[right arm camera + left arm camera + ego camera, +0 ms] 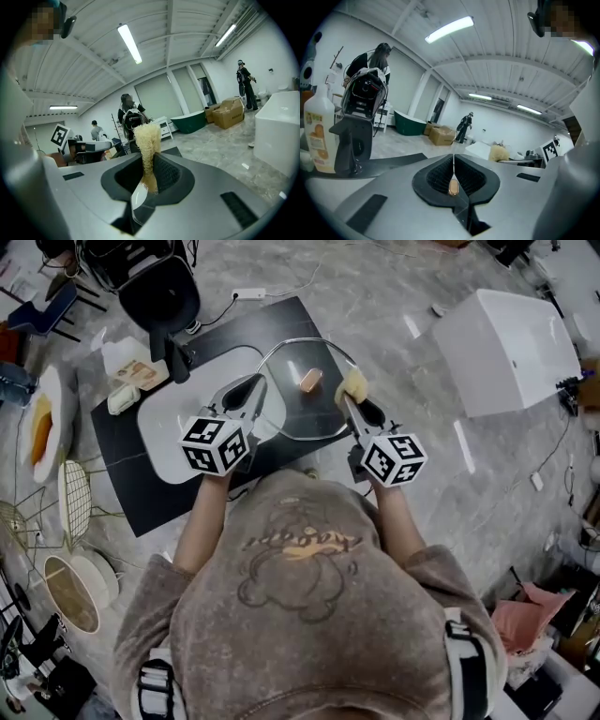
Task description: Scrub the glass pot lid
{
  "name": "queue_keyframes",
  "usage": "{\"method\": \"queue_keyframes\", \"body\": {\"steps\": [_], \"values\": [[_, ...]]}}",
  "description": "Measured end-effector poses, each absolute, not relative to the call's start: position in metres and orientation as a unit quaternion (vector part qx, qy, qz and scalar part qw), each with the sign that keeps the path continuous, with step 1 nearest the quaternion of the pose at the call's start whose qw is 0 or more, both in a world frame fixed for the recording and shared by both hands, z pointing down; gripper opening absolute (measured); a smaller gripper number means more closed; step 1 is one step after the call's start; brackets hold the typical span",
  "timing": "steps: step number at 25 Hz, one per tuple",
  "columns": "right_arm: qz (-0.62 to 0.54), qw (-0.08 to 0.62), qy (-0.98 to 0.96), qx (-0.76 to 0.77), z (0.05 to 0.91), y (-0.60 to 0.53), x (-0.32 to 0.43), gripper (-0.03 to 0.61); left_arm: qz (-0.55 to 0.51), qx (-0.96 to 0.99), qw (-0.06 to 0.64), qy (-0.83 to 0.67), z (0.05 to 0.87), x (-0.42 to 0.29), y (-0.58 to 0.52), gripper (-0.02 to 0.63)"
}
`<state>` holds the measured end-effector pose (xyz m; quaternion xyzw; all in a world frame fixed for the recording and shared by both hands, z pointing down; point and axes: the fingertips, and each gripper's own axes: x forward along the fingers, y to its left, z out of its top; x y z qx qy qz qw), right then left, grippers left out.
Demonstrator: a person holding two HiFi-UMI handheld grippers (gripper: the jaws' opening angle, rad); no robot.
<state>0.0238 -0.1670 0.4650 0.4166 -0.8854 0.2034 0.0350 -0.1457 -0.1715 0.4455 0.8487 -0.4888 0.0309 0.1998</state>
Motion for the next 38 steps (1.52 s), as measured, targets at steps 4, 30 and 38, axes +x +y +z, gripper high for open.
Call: {"method": "queue_keyframes", "body": {"steps": [4, 30, 38], "values": [[0.193, 0.029, -0.883, 0.427, 0.467, -0.165, 0.025, 0.057, 0.025, 0.855, 0.182, -0.486, 0.445, -0.141, -0.168, 0.018], [0.172, 0.040, -0.879, 0.443, 0.464, -0.166, 0.040, 0.057, 0.031, 0.854, 0.166, -0.493, 0.445, -0.122, -0.172, 0.018], [0.167, 0.047, -0.879, 0.443, 0.463, -0.165, 0.044, 0.057, 0.041, 0.852, 0.160, -0.497, 0.447, -0.119, -0.172, 0.018]]}}
